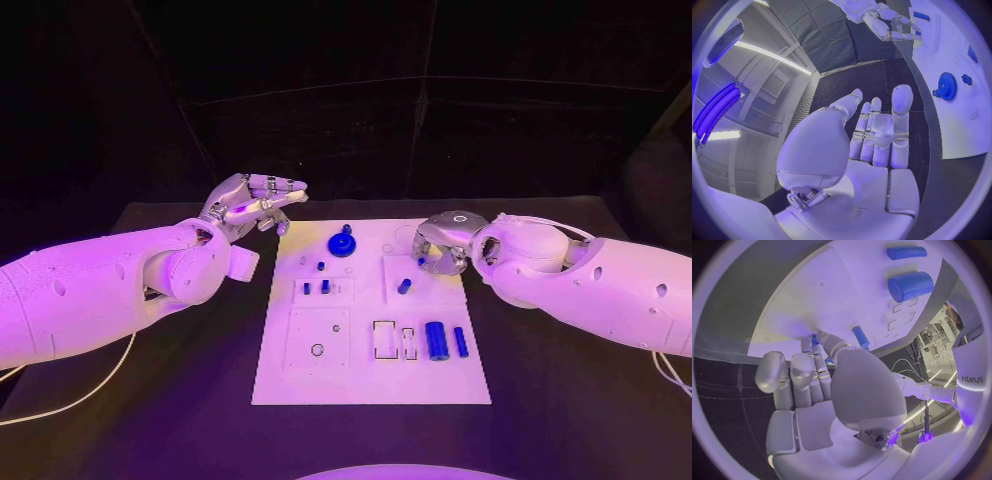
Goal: Assemble the parts on the task board
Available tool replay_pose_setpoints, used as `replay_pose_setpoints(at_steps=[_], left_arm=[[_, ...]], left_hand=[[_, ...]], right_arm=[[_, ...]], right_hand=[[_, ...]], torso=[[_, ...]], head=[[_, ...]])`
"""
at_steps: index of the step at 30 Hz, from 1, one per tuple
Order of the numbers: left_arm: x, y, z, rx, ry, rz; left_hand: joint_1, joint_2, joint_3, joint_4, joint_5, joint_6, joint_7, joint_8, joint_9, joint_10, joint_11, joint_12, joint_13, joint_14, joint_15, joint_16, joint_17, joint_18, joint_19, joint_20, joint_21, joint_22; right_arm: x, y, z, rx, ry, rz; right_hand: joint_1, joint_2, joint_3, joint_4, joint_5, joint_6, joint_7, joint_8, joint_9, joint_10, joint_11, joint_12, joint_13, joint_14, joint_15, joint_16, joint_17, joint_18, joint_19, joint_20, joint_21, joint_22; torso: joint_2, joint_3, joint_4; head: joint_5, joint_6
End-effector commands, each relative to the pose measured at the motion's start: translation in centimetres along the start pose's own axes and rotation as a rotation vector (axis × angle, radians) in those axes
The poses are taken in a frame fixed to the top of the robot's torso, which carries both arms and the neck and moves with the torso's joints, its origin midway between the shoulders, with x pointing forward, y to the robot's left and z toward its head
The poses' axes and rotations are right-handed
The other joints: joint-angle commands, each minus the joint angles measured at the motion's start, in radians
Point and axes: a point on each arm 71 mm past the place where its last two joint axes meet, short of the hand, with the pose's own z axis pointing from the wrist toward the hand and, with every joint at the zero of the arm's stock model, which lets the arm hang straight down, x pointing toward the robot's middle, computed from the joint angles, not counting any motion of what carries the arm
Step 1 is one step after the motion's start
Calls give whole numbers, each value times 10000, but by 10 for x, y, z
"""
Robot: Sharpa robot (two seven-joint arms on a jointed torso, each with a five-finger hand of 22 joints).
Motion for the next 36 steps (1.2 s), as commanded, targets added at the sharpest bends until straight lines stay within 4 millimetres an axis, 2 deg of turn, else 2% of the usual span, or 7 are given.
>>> replay_pose_setpoints(at_steps=[1,8,14,21,28,36], left_arm=[[1,-1,1,37,87,-130],[1,-1,1,22,82,-127],[1,-1,1,3,82,-127],[-1,0,0,-11,59,-118],[-2,0,0,-29,40,-112],[-3,0,-1,-42,7,-98]], left_hand=[[61,78,-15,-45,15,53,-13,44,8,53,19,64,12,-55,21,-18,5,60,-71,-7,-19,-8],[66,79,-16,-49,15,49,-10,42,7,51,20,66,12,-55,20,-17,5,62,-76,-8,-34,-21],[66,79,-16,-49,15,49,-10,42,7,51,20,66,12,-55,20,-17,5,62,-76,-8,-34,-21],[81,85,-14,-57,16,39,-6,39,4,43,23,69,11,-55,20,-12,9,60,-72,-10,-34,-20],[98,92,-10,-66,16,33,-4,39,3,37,24,73,11,-57,21,-14,3,62,-74,-11,-50,-33],[98,92,-10,-66,16,33,-4,39,3,37,24,73,11,-57,21,-14,3,62,-74,-11,-50,-33]], right_arm=[[5,1,1,-57,320,-98],[8,2,2,-49,403,-74],[8,1,2,143,284,-135],[8,3,1,234,78,-331],[4,7,-3,136,-535,-306],[-2,9,-13,28,-1259,-150]], right_hand=[[18,111,146,-32,-72,117,-30,39,21,122,-2,61,-8,273,39,163,122,-140,108,5,140,158],[89,259,461,-139,-305,310,-64,105,49,317,-52,123,9,289,8,432,326,-205,280,-10,412,516],[272,515,842,-347,-669,618,-156,226,103,661,-159,245,54,291,-72,631,442,-282,491,-74,711,915],[235,497,962,-508,-780,851,-229,313,151,937,-244,319,93,276,-132,752,477,-364,711,-129,992,1309],[250,492,993,-558,-780,875,-239,316,156,968,-256,319,97,276,-144,781,490,-377,744,-140,1037,1371],[250,470,1004,-589,-782,872,-236,309,155,964,-253,306,95,280,-146,813,518,-393,787,-145,1084,1440]], torso=[[-5,-3,-15],[-4,-2,-6],[-3,-1,-7],[-6,-8,-4],[-15,3,-7],[-20,-5,-5]], head=[[32,-19],[27,-36],[9,-54],[-18,-70],[-12,-66],[-23,-47]])
